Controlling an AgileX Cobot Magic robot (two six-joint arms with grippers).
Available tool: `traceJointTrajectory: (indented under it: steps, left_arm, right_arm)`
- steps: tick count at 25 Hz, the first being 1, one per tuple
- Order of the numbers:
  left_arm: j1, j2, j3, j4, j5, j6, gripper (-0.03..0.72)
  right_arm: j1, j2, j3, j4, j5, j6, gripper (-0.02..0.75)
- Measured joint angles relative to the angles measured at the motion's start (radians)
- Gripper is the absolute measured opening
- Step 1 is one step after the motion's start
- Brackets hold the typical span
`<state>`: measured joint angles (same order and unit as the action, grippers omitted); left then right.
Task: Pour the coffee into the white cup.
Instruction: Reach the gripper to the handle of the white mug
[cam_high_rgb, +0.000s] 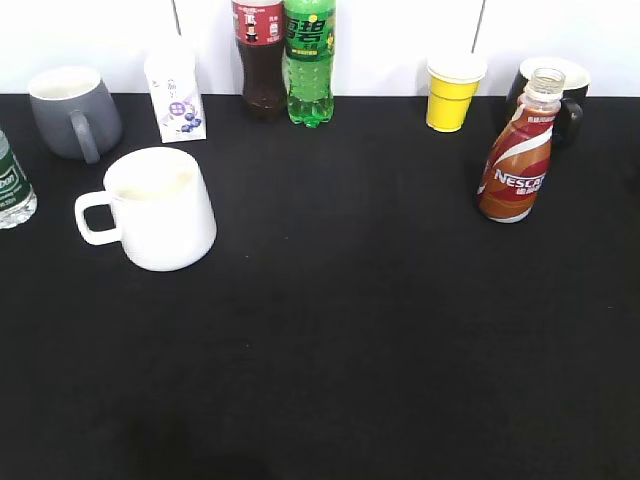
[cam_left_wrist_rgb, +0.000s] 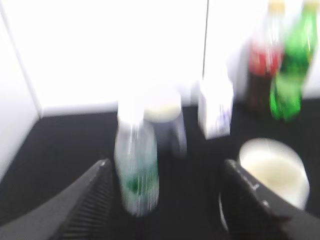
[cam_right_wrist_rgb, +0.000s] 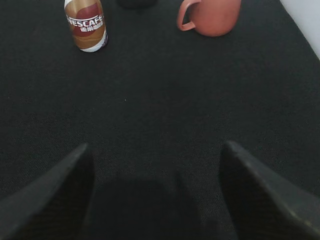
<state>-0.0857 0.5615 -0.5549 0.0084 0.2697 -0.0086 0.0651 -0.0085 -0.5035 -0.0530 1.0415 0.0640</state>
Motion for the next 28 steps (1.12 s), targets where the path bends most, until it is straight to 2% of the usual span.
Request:
traceJointTrajectory:
  steps: [2, 6, 8, 10, 12, 14, 16, 18, 20, 22, 28]
  left_arm:
    - [-0.041, 0.123, 0.015, -0.022, -0.152, 0.000, 0.518]
    - [-0.158, 0.326, 0.208, -0.088, -0.483, 0.000, 0.519]
    - [-0.175, 0.420, 0.313, -0.103, -0.664, 0.000, 0.519]
    - [-0.175, 0.526, 0.360, -0.095, -0.818, -0.017, 0.520]
    - [-0.175, 0.650, 0.362, -0.068, -0.915, -0.060, 0.521]
    - [-0.175, 0.776, 0.363, 0.051, -1.020, -0.122, 0.521]
    - [-0.175, 0.891, 0.363, 0.084, -1.114, -0.147, 0.521]
    - [-0.175, 1.002, 0.363, 0.070, -1.243, -0.151, 0.521]
    - [-0.175, 1.105, 0.363, -0.015, -1.371, -0.151, 0.521]
    - [-0.175, 1.168, 0.363, -0.029, -1.457, -0.152, 0.521]
    - [-0.175, 1.207, 0.306, -0.016, -1.476, -0.153, 0.521]
  right_arm:
    - [0.000, 0.000, 0.000, 0.000, 0.000, 0.000, 0.592]
    - [0.000, 0.000, 0.000, 0.000, 0.000, 0.000, 0.592]
    - [0.000, 0.000, 0.000, 0.000, 0.000, 0.000, 0.592]
    - [0.000, 0.000, 0.000, 0.000, 0.000, 0.000, 0.592]
    - [0.000, 0.000, 0.000, 0.000, 0.000, 0.000, 0.592]
    - [0.000, 0.000, 0.000, 0.000, 0.000, 0.000, 0.592]
    - [0.000, 0.000, 0.000, 0.000, 0.000, 0.000, 0.592]
    - [0.000, 0.000, 0.000, 0.000, 0.000, 0.000, 0.592]
    - [0.000, 0.000, 0.000, 0.000, 0.000, 0.000, 0.592]
    - [0.000, 0.000, 0.000, 0.000, 0.000, 0.000, 0.592]
    - [0.000, 0.000, 0.000, 0.000, 0.000, 0.000, 0.592]
